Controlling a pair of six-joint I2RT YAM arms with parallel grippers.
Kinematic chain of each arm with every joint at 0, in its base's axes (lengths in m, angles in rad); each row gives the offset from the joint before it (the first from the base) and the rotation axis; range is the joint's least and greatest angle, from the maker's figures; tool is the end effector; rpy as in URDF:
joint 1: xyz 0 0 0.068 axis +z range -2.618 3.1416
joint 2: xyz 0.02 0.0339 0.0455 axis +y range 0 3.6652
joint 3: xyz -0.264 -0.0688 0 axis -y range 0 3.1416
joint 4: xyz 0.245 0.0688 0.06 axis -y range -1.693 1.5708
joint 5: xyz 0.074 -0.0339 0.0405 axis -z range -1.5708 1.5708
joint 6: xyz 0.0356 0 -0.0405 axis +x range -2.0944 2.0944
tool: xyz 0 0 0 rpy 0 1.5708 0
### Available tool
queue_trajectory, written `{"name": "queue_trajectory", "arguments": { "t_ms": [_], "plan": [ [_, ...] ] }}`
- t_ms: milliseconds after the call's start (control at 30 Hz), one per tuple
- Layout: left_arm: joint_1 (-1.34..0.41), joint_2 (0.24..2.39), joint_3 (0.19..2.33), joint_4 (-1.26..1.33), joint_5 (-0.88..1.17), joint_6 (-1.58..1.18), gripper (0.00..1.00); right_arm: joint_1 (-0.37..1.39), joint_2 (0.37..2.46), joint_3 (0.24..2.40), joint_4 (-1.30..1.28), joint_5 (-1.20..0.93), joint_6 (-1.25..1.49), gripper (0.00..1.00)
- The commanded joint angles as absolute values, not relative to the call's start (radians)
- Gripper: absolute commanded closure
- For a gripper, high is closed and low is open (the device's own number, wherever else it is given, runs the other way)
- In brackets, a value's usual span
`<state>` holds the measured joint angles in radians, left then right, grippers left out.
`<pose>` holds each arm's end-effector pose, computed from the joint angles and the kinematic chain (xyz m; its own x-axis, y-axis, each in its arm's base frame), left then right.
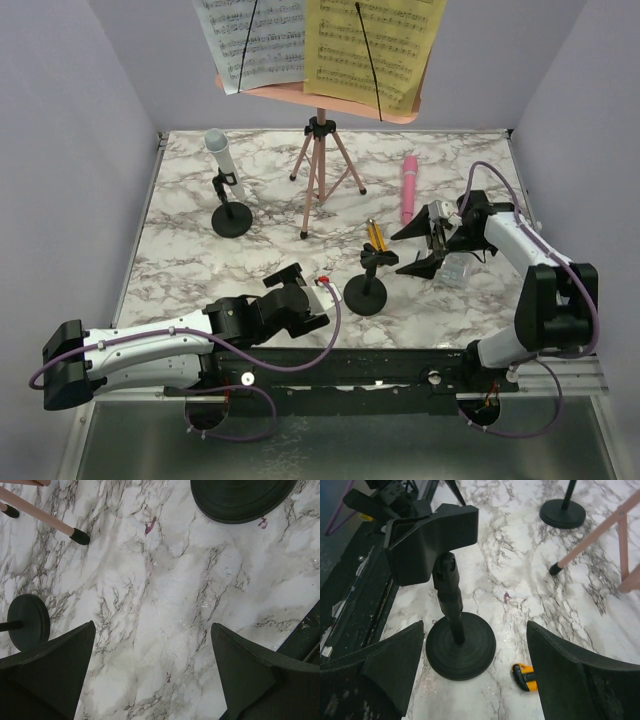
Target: Pack up the instrument practice props
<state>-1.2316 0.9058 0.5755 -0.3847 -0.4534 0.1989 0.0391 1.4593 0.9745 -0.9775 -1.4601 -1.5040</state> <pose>0.0774 -0.1724 0.2290 -0.0681 0.7268 -0.6835 0.7663 0.4768 0.4307 0.2422 0.0449 0.2373 0.0453 -0.1085 -0.9931 -0.9986 -0.0317 -0.0421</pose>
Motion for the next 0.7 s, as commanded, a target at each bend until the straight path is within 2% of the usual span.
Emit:
{"name": "queue_trajectory", "arguments": {
  "t_ms": [0,667],
  "plan": [
    [-1.227,0.897,0.594,-0.39,-0.439,0.19,0.01,0.037,1.59,1.051,-1.418,-1.584,-2.103,0.14],
    [-1.225,0.908,0.597,-0.392,-0.432,0.19,0.01,0.149,1.703,1.085,-1.424,-1.572,-2.132,0.14]
  ]
}}
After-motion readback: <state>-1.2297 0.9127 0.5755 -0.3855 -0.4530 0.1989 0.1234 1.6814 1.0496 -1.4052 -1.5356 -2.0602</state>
